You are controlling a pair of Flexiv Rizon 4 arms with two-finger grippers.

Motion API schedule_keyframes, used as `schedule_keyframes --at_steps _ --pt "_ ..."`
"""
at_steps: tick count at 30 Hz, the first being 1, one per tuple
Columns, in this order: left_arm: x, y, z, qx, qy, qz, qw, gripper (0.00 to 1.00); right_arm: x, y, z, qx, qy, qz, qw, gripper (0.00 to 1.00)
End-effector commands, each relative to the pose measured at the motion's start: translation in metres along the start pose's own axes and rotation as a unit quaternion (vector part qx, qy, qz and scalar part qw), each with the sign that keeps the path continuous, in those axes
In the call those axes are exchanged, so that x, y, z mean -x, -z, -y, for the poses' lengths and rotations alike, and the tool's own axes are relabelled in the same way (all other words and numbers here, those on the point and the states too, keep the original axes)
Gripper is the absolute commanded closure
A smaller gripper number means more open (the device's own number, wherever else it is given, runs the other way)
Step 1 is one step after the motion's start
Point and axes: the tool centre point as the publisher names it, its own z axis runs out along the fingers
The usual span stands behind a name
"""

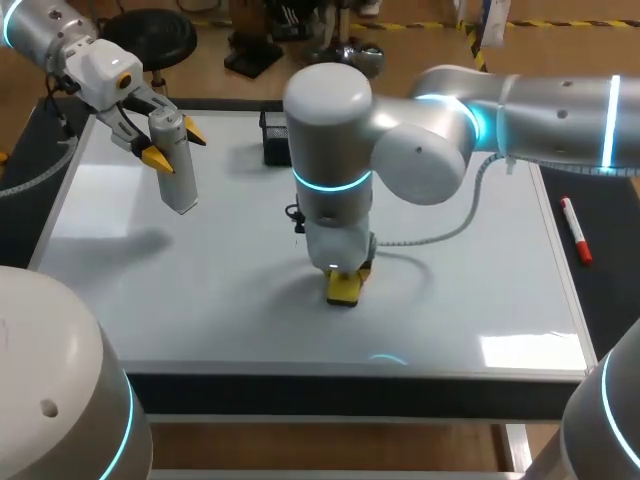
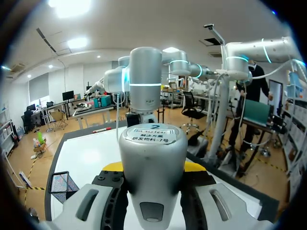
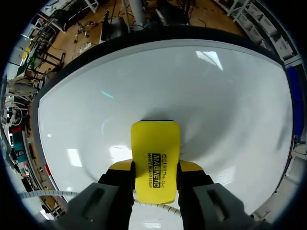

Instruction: Pick up the inspection probe, press it on each red-marked spot on the whiteboard one by one, put down the probe, pick up the eraser, and wipe off all the red marks.

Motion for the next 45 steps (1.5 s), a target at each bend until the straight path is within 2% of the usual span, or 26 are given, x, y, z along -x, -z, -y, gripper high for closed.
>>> schedule_keyframes --at_steps 1,8,15,17,22,35,45 --pt "0.0 0.0 0.002 0.001 0.001 0.0 1.0 1.0 -0.014 -0.007 0.003 -0.001 -0.006 0.001 1.0 1.0" --pt "0.0 0.0 0.002 0.001 0.001 0.0 1.0 1.0 -0.025 -0.006 0.011 -0.003 -0.025 -0.002 1.0 1.0" --pt "0.0 0.0 0.002 0.001 0.001 0.0 1.0 1.0 -0.026 0.006 0.018 -0.009 -0.027 0.002 1.0 1.0" --pt "0.0 0.0 0.002 0.001 0.001 0.0 1.0 1.0 -0.027 0.011 0.021 0.004 -0.026 0.002 1.0 1.0" --pt "0.0 0.0 0.002 0.001 0.001 0.0 1.0 1.0 -0.032 0.029 0.037 0.009 -0.025 0.016 1.0 1.0" --pt "0.0 0.0 0.002 0.001 0.001 0.0 1.0 1.0 -0.043 0.063 0.077 -0.013 -0.017 0.03 0.999 1.0" --pt "0.0 0.0 0.002 0.001 0.001 0.0 1.0 1.0 -0.044 0.064 0.079 -0.016 -0.023 0.032 0.999 1.0"
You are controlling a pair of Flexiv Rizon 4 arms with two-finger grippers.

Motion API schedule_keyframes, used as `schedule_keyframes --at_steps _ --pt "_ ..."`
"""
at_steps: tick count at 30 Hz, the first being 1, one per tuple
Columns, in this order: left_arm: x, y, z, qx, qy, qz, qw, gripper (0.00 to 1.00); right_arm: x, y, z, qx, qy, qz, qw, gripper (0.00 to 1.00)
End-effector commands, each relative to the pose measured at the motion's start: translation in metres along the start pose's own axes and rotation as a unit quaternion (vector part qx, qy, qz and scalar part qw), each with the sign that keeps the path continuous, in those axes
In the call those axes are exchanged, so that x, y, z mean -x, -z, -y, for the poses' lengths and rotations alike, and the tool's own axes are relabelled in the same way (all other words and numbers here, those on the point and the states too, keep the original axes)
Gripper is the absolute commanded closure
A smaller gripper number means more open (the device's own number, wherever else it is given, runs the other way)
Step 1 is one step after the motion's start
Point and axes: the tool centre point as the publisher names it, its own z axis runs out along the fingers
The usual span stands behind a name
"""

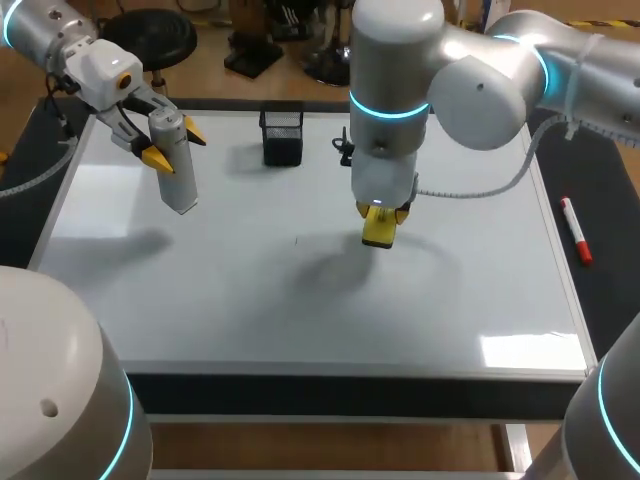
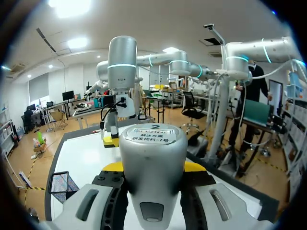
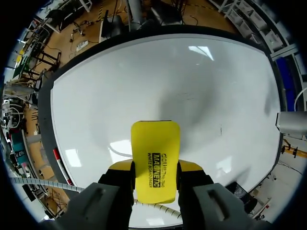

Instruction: Pick up the inspection probe, press it on each red-marked spot on the whiteboard one by one, put down the probe, pick up the eraser, and wipe off all the red marks.

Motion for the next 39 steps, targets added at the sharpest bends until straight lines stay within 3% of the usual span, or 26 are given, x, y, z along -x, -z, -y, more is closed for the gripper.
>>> schedule_keyframes --at_steps 1,15,31,39 --pt "0.0 0.0 0.002 0.001 0.001 0.0 1.0 1.0 -0.002 0.001 0.0 -0.001 0.001 0.0 1.0 1.0" --pt "0.0 0.0 0.002 0.001 0.001 0.0 1.0 1.0 -0.001 -0.001 0.003 0.001 0.005 -0.001 1.0 1.0" --pt "0.0 0.0 0.002 0.001 0.001 0.0 1.0 1.0 0.009 -0.002 0.089 0.002 0.073 -0.006 0.997 1.0" --pt "0.0 0.0 0.002 0.001 0.001 0.0 1.0 1.0 0.023 -0.007 0.122 0.013 0.083 0.032 0.996 1.0"
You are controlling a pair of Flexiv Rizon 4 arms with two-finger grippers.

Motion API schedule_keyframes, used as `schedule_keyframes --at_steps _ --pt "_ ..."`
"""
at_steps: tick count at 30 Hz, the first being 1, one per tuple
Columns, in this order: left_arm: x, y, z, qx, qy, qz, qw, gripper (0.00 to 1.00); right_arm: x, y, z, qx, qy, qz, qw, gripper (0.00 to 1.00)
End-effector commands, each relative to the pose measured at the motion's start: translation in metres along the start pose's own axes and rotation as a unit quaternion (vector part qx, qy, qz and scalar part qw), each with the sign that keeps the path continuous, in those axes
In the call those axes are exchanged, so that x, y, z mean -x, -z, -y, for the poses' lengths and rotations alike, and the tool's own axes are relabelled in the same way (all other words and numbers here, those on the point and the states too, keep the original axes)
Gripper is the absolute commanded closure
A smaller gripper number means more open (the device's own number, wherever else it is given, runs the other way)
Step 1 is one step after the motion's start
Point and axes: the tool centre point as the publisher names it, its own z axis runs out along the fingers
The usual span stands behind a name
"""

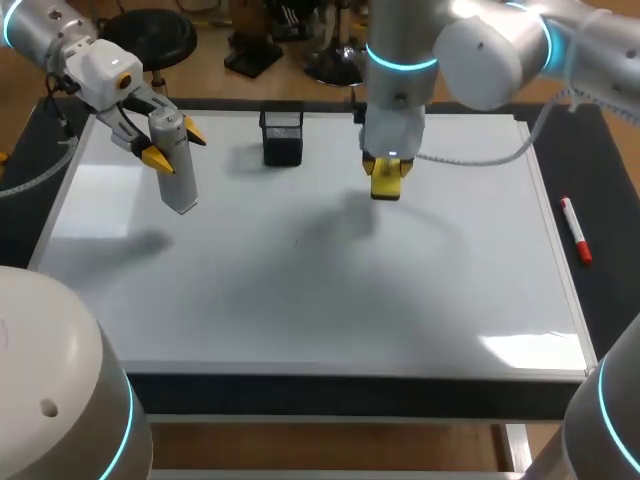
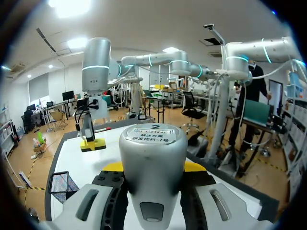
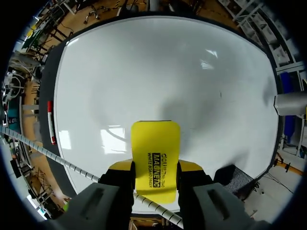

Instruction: Pick up the inspection probe, press it on each red-marked spot on the whiteboard one by one, put down the probe, pick up the eraser, and wipe off all the red marks.

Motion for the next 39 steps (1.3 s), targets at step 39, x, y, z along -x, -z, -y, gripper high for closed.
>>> schedule_keyframes --at_steps 39 --pt "0.0 0.0 0.002 0.001 0.001 0.0 1.0 1.0 0.044 -0.043 0.08 0.01 0.04 -0.017 0.999 1.0"
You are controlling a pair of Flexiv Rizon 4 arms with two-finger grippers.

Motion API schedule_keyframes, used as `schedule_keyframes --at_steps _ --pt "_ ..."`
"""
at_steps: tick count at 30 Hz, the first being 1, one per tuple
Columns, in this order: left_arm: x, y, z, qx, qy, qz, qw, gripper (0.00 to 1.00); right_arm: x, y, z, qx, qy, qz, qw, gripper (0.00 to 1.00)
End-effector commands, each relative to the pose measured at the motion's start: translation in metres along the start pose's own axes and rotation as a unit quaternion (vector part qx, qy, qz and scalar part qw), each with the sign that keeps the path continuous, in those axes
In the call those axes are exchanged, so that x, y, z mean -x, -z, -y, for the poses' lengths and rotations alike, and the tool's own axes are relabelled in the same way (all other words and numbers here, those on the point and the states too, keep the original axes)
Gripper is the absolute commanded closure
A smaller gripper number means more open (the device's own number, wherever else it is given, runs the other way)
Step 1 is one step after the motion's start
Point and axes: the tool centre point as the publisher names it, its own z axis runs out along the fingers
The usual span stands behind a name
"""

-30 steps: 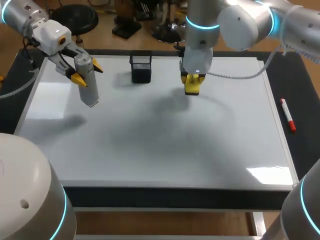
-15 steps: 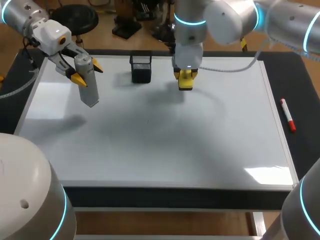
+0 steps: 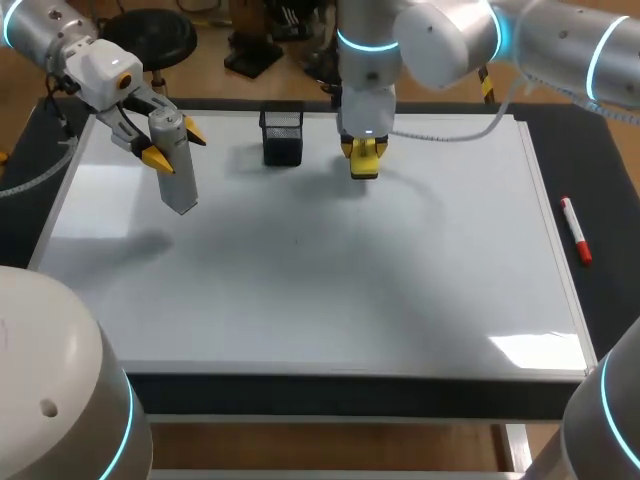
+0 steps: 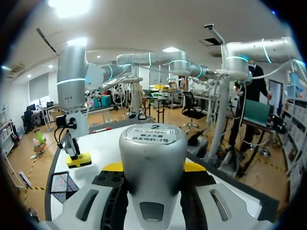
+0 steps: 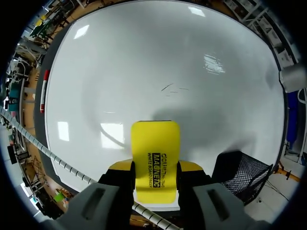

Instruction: Pick up the inspection probe, press it on each red-marked spot on the whiteboard one by one, put down the probe, pick up the eraser, and wipe off all the red marks.

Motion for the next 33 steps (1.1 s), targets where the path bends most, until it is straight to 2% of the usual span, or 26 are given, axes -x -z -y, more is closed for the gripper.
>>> schedule_keyframes --at_steps 1,33 --pt "0.0 0.0 0.002 0.001 0.001 0.0 1.0 1.0 0.006 -0.005 0.009 0.005 0.0 -0.002 1.0 1.0" --pt "0.0 0.0 0.002 0.001 0.001 0.0 1.0 1.0 0.014 -0.021 0.028 0.017 -0.013 -0.015 1.0 1.0"
